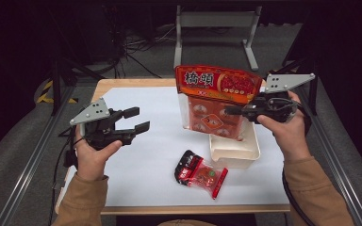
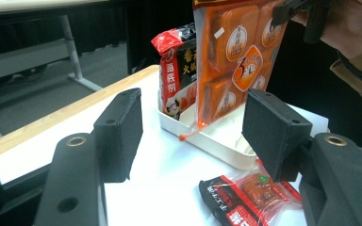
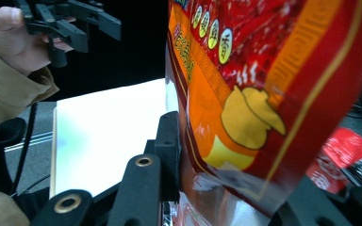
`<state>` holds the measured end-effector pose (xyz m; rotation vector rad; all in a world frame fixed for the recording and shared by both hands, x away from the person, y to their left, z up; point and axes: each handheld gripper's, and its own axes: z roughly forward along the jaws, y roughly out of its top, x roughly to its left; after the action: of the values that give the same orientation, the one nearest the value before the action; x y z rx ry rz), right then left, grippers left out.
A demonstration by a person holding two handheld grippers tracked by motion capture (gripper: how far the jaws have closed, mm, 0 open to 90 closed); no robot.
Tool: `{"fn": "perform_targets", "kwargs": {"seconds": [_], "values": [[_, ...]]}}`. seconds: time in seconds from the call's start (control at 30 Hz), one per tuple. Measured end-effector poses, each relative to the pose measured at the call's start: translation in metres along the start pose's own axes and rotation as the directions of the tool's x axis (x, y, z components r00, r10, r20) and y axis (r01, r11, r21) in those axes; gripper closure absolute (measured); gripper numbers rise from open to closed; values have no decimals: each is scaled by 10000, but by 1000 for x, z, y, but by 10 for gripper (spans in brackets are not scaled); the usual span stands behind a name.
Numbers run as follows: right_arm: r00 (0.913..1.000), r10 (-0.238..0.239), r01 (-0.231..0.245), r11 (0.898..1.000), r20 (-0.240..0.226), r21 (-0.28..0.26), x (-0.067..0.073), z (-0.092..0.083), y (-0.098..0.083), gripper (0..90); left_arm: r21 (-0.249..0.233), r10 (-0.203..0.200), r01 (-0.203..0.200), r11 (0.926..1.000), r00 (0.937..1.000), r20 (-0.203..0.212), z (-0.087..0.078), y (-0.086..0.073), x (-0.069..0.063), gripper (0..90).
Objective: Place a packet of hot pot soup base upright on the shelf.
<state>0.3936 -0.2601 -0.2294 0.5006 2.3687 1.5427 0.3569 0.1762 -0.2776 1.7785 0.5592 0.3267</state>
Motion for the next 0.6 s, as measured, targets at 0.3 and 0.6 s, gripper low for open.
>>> {"fn": "perform_targets", "kwargs": {"seconds": [0.3, 0.6], "values": [[9975, 329, -323, 9994, 622, -119, -9, -11, -9, 703, 194, -89, 91, 9998, 9999, -101, 1, -4, 3, 384], [9905, 707, -665, 9970, 1179, -395, -15, -22, -16, 703, 270, -150, 154, 9995, 9998, -143, 1, -6, 5, 378]]}}
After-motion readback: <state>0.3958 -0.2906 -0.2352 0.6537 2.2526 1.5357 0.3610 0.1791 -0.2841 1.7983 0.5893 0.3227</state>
